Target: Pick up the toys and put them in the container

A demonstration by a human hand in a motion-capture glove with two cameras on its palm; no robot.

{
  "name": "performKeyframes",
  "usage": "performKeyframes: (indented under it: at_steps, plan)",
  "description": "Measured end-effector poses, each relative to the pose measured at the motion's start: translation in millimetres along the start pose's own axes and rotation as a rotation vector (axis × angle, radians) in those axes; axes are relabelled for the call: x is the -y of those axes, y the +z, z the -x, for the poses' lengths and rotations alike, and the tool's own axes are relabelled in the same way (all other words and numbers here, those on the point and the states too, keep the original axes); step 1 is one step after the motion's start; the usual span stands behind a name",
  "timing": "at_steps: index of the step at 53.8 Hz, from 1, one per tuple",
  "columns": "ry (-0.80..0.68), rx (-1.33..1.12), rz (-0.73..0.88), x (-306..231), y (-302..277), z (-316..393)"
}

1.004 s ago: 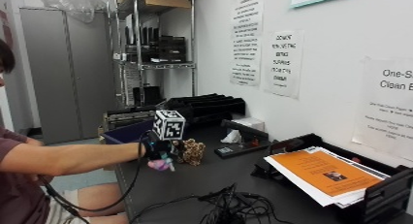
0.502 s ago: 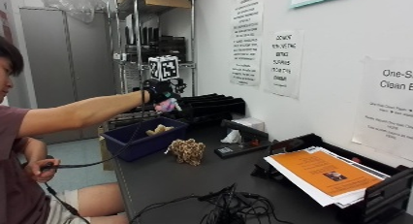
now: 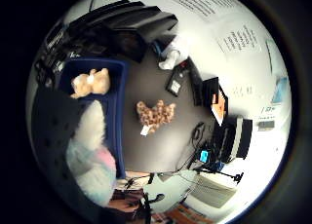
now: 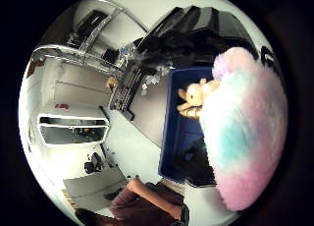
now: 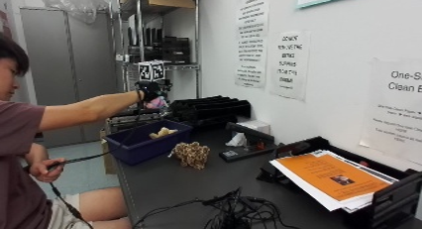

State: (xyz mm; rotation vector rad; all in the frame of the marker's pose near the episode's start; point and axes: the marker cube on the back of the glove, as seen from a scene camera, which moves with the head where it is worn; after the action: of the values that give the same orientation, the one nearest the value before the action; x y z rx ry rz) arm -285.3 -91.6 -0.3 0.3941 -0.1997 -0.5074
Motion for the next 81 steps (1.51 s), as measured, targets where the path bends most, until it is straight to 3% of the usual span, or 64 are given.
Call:
performKeyframes:
  at_steps: [7,11,18,21,39,44,57,66,76,78,81]
  plan:
    - [0.032,-0.05,0.025,3,4,9]
    - [-0.029,-0.004,0.072,10,7,21]
    - [0.044,-0.15,0.431,-4,23,10]
    - [0.058,-0.201,0.5,-7,26,4]
    - [0.167,-0.222,0.469,-22,3,-58]
    - [0.209,-0.147,0.375,-13,1,-69]
    - [0.267,-0.206,0.487,-19,5,-121]
    - [0.274,-0.169,0.54,-39,55,-168]
    - [0.331,-0.073,0.645,-49,188,-200]
    - [0.324,-0.065,0.608,-67,204,-215]
    - [0.314,-0.05,0.425,-81,215,-229]
